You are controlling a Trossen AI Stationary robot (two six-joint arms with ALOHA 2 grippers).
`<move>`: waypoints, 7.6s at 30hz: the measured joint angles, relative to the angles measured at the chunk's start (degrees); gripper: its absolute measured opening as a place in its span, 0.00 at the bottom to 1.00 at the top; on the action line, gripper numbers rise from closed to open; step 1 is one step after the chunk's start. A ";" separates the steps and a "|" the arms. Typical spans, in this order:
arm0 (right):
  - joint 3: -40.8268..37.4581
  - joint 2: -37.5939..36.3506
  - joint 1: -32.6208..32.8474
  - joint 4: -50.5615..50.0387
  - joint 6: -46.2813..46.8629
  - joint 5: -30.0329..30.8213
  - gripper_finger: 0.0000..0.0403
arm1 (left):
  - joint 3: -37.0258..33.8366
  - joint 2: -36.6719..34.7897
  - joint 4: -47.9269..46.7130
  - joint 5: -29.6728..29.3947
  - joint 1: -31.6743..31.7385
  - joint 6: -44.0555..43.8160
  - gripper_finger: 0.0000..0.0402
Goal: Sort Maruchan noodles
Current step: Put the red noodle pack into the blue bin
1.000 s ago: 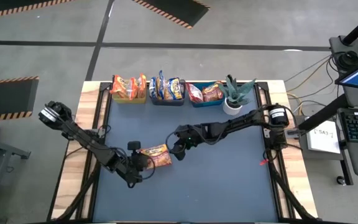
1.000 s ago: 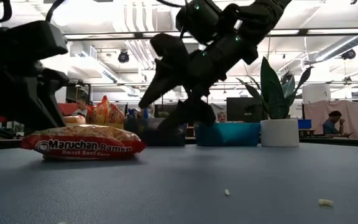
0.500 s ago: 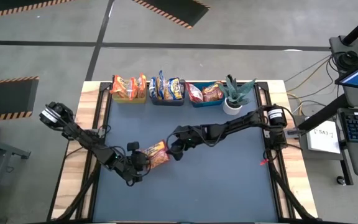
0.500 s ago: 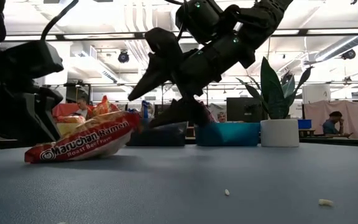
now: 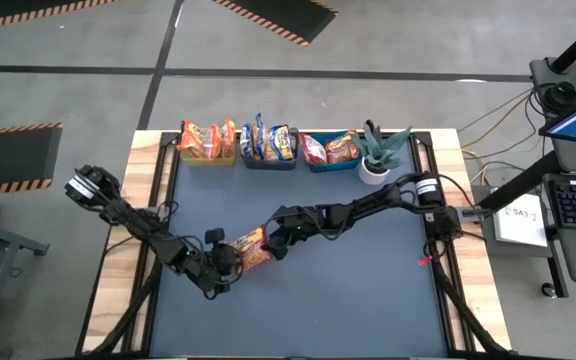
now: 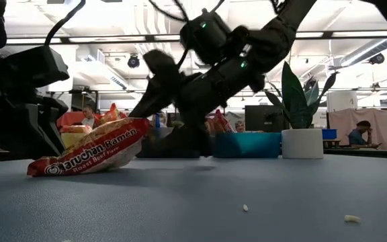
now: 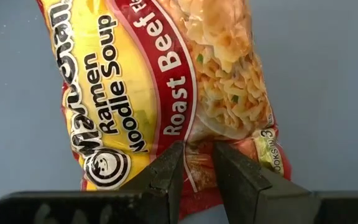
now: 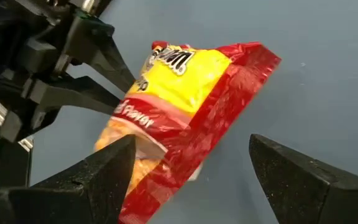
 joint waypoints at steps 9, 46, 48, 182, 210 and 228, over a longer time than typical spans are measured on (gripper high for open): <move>6.82 6.64 -0.24 3.39 -3.33 -5.83 0.73 | 0.00 0.35 0.51 0.43 -0.02 0.00 0.19; 7.90 5.57 -0.76 -2.06 -7.99 -7.91 0.33 | 3.27 -7.75 -12.40 3.45 -0.20 0.20 0.43; 7.90 5.07 -0.76 -2.70 -9.14 -7.91 0.33 | 4.53 -9.48 -16.39 3.41 -0.20 0.93 0.45; 8.99 -20.99 -11.51 -31.23 -24.30 0.41 0.27 | 19.93 -35.69 -23.60 -55.45 -0.02 41.27 0.42; 22.10 -17.29 -41.21 -67.28 -34.96 9.66 0.27 | 17.42 -35.58 -24.32 -57.24 -0.02 41.62 0.42; 41.56 -1.85 -41.29 -84.78 -34.56 14.29 0.42 | 17.22 -35.57 -24.61 -57.22 -0.02 41.59 0.42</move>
